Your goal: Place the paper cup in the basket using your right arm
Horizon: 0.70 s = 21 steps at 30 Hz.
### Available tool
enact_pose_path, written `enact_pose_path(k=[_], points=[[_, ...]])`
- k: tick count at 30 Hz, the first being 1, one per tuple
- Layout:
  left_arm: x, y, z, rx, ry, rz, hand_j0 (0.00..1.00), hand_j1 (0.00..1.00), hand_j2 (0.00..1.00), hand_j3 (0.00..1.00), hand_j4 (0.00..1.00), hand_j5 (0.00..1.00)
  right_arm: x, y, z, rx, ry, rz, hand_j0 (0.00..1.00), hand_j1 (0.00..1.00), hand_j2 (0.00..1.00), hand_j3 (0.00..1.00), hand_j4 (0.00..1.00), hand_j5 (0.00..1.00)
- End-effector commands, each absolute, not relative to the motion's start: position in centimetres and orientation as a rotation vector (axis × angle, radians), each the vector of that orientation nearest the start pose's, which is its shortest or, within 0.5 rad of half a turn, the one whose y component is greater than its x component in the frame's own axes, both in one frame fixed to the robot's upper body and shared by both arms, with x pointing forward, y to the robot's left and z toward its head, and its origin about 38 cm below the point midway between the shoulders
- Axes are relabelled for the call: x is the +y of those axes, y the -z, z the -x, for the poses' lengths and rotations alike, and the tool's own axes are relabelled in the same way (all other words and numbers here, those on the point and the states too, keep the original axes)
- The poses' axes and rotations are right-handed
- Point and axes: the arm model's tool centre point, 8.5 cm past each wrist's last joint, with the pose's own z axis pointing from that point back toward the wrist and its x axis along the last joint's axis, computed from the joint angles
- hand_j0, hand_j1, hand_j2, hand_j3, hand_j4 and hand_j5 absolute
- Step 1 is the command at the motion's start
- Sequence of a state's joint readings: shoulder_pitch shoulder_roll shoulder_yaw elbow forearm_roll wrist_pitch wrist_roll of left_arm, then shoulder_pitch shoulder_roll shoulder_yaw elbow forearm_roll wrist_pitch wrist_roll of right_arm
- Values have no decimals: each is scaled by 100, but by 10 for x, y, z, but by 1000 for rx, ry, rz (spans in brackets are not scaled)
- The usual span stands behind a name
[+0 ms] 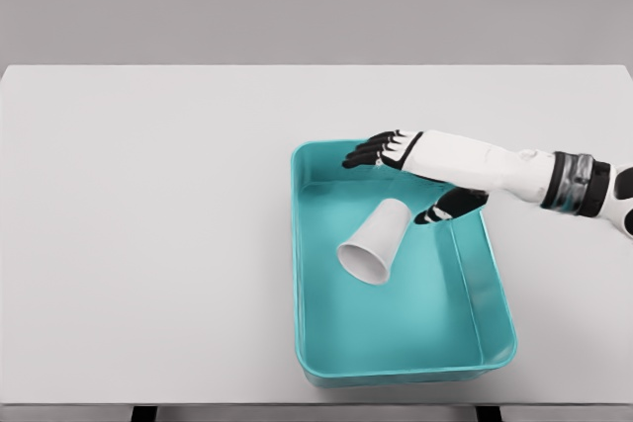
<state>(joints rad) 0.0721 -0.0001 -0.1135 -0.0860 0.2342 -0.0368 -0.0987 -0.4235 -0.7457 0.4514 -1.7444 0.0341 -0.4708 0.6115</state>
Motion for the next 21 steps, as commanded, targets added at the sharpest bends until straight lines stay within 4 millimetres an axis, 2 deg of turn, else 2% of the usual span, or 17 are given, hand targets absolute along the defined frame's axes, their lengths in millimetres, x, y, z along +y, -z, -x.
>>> enact_pose_path(k=[1,3,4,7,9,10,12,21], points=[[261,263,12,-60,-115,19,100,100,100,100,100,100,-263,-266,-383,-1858,-1703,17,100,100,100,100,100,100],[260,263,12,-61,-117,21,100,100,100,100,100,100,-285,-276,-389,-1888,-1610,52,100,100,100,100,100,100],[261,263,12,-60,-117,19,100,100,100,100,100,100,-292,-276,-392,-1886,-1585,63,100,100,100,100,100,100],[261,263,12,-60,-117,19,100,100,100,100,100,100,-336,-275,-400,-1875,-1438,156,100,100,100,100,100,100],[261,263,12,-60,-117,19,100,100,100,100,100,100,-347,-269,-403,-1844,-1400,170,100,100,100,100,100,100],[261,263,12,-60,-115,19,100,100,100,100,100,100,-355,-258,-405,-1814,-1375,166,100,100,100,100,100,100],[261,263,12,-60,-117,19,100,100,100,100,100,100,-363,-249,-407,-1784,-1350,166,100,100,100,100,100,100],[261,263,12,-60,-117,19,100,100,100,100,100,100,-365,-240,-405,-1745,-1328,158,100,100,100,100,100,100]])
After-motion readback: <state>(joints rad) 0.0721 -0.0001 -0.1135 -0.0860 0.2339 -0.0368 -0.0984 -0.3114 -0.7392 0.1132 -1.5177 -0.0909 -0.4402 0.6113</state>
